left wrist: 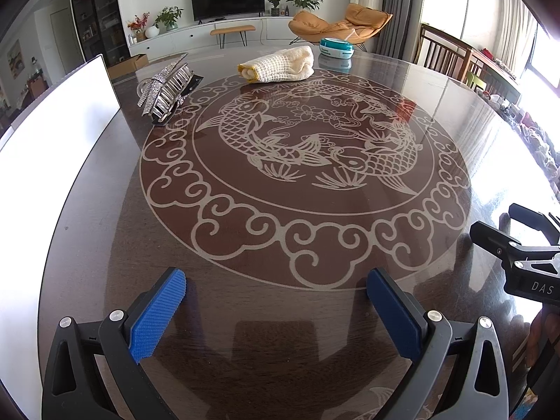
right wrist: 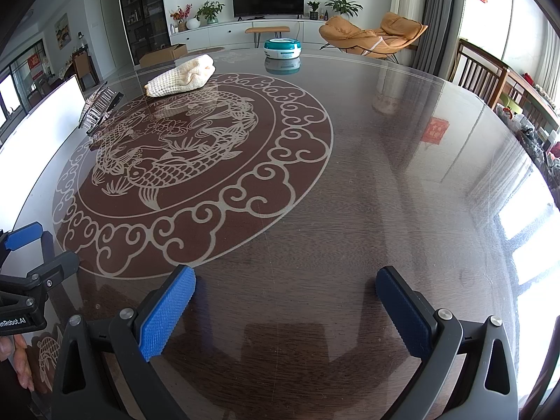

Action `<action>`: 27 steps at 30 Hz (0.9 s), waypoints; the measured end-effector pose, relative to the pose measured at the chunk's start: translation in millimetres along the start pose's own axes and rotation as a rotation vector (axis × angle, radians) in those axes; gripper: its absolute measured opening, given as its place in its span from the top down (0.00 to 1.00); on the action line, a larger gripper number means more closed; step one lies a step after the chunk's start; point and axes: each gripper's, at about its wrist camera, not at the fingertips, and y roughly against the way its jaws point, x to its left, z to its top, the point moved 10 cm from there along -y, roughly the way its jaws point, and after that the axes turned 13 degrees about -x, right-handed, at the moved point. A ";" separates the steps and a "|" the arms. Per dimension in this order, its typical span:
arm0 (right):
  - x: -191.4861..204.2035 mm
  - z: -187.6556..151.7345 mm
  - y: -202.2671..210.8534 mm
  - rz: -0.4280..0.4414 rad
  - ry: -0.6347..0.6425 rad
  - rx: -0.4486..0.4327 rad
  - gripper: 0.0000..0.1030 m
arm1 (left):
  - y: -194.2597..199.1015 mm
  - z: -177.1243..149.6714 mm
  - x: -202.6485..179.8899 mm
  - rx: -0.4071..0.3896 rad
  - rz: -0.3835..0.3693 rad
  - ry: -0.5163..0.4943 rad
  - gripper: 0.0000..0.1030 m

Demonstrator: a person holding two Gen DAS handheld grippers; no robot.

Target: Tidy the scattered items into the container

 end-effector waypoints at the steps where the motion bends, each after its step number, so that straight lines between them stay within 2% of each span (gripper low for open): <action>1: -0.1 0.0 0.0 0.000 0.000 0.000 0.00 | -0.5 0.7 0.8 0.001 0.001 0.000 0.00; 21: -0.2 -0.1 0.0 0.001 0.000 0.000 0.00 | -13.7 12.2 14.6 0.007 0.012 0.006 0.00; 23: -0.5 0.0 0.1 0.001 0.000 0.000 0.00 | -12.6 10.9 14.9 0.019 -0.005 -0.010 0.00; 27: -0.5 -0.1 0.1 0.001 0.000 0.000 0.00 | -15.4 11.5 34.5 0.043 -0.019 -0.020 0.00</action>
